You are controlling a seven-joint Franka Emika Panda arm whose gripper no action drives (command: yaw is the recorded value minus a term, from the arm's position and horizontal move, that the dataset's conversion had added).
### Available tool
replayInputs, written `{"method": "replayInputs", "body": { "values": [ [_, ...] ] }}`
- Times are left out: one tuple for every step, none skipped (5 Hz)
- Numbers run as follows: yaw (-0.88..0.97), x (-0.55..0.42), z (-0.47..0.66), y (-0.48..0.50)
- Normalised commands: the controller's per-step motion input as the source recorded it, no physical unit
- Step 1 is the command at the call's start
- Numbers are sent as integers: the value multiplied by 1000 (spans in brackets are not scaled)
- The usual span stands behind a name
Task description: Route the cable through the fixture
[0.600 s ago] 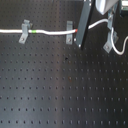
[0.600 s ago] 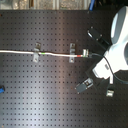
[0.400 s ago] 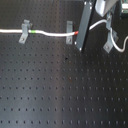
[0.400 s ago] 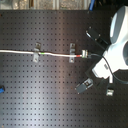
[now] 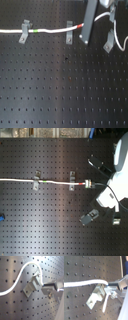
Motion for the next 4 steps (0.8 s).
{"method": "replayInputs", "body": {
  "values": [
    [-649, -245, -76, -267],
    [-654, -245, -19, -309],
    [-540, -359, 9, -366],
    [-197, -438, -36, -148]
  ]
}}
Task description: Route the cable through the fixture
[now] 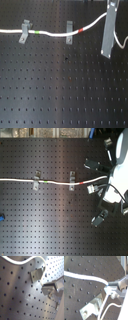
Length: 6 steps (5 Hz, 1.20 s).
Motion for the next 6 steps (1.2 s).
{"method": "replayInputs", "body": {
  "values": [
    [0, -352, -128, 147],
    [-129, -436, -117, -11],
    [-86, 208, -76, -178],
    [0, 108, -147, -160],
    [14, 40, -357, -128],
    [86, -37, -475, -98]
  ]
}}
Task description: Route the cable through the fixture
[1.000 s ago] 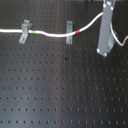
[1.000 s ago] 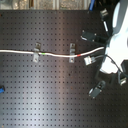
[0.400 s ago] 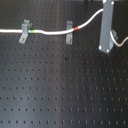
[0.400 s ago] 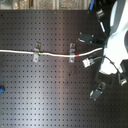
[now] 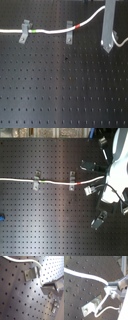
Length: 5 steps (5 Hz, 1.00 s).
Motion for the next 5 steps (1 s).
{"method": "replayInputs", "body": {
  "values": [
    [160, -1, -459, -53],
    [143, 55, -382, -69],
    [-209, 39, -6, -392],
    [-409, -54, 177, -125],
    [-111, 26, 218, 227]
  ]
}}
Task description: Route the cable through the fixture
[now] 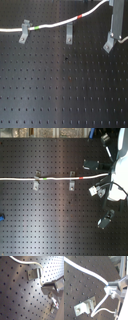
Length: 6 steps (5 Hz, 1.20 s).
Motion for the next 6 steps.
{"method": "replayInputs", "body": {
  "values": [
    [0, -16, 111, 306],
    [0, -7, 0, -27],
    [0, -106, 419, 58],
    [3, -142, 414, 55],
    [0, -19, 0, 5],
    [0, -121, 91, 36]
  ]
}}
